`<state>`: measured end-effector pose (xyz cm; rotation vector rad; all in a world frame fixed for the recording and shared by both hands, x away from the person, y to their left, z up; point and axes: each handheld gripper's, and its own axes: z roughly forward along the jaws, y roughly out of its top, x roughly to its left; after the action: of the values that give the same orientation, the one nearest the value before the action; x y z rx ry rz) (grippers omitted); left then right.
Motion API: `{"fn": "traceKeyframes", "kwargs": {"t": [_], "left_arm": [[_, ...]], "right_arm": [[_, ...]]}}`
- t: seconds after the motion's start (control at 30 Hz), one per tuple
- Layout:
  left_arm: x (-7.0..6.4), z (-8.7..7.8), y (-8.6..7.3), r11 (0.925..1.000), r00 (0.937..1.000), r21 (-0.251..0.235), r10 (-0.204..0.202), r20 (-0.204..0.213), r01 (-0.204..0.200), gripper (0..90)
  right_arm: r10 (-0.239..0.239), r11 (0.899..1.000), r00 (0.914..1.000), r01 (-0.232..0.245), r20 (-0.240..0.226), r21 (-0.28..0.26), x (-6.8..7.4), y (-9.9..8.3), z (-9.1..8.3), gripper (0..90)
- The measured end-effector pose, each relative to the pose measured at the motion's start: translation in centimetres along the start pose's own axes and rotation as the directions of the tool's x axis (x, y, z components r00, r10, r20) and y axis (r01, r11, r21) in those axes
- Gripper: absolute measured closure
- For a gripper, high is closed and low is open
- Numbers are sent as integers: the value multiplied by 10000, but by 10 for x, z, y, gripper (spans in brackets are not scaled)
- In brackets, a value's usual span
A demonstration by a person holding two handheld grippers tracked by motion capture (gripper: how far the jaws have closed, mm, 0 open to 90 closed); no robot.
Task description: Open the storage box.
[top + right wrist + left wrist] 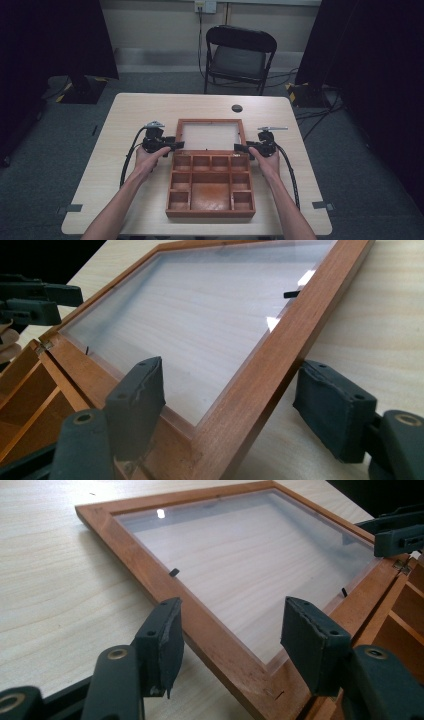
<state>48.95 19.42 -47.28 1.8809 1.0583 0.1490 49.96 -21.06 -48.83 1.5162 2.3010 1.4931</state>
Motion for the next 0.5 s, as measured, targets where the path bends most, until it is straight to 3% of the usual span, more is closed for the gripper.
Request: {"fn": "traceKeyframes", "kwargs": {"t": [0.07, 0.17, 0.5], "left_arm": [[0, 0, 0, 10000, 10000, 27, -15, 59, 15, 409], [0, 0, -1, 10000, 10000, 68, -5, 80, 4, 409], [-4, -13, -1, 9998, 9993, 32, 196, -321, -195, 322]], "right_arm": [[-300, 9995, 9984, 302, 484, -50, 2, 0, 0, 219], [-517, 9986, 9962, 524, 697, -71, 3, 1, -2, 219], [-881, 9956, 9914, 907, 969, -233, 11, 5, -17, 225]]}}
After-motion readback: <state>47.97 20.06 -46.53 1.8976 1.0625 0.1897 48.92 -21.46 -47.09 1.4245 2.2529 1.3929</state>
